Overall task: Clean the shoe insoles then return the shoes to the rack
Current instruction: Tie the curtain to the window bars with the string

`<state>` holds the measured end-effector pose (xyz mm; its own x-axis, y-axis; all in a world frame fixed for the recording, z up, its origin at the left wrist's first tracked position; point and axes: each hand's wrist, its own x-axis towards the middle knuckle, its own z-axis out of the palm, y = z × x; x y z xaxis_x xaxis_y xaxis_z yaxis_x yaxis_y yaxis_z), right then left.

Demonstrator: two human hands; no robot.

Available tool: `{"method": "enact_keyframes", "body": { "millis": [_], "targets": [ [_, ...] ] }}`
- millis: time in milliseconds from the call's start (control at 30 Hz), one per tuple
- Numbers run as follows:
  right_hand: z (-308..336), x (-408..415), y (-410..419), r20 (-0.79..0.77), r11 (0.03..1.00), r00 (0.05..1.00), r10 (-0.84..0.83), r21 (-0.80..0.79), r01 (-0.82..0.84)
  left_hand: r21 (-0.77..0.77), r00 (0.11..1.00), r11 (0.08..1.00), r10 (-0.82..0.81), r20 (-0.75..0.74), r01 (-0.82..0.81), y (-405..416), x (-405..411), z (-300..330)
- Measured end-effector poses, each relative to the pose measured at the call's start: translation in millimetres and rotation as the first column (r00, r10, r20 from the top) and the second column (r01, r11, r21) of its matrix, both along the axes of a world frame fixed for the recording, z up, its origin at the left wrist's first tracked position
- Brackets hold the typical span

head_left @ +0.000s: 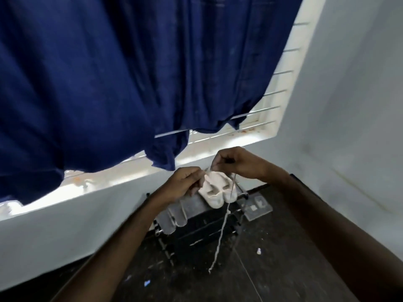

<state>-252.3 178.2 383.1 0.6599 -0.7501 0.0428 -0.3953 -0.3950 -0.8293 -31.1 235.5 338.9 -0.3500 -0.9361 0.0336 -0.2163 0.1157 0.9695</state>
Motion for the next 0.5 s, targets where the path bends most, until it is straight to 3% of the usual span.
{"method": "enact_keyframes", "body": {
  "millis": [267, 367, 500],
  "targets": [
    [10, -110, -13, 0.245, 0.963, 0.935, -0.256, -0.020, 0.269, 0.103, 0.908, 0.925, -0.330, -0.259, 0.366, -38, -117, 34],
    [-2, -136, -20, 0.366, 0.917, 0.849, -0.382, 0.038, 0.396, 0.097, 0.835, 0.941, -0.238, -0.496, 0.325, -61, -151, 50],
    [-44, -159, -23, 0.325, 0.892, 0.831, -0.452, 0.139, 0.430, 0.058, 0.695, 0.969, -0.130, -0.707, 0.240, -111, -192, 64]
  ]
}}
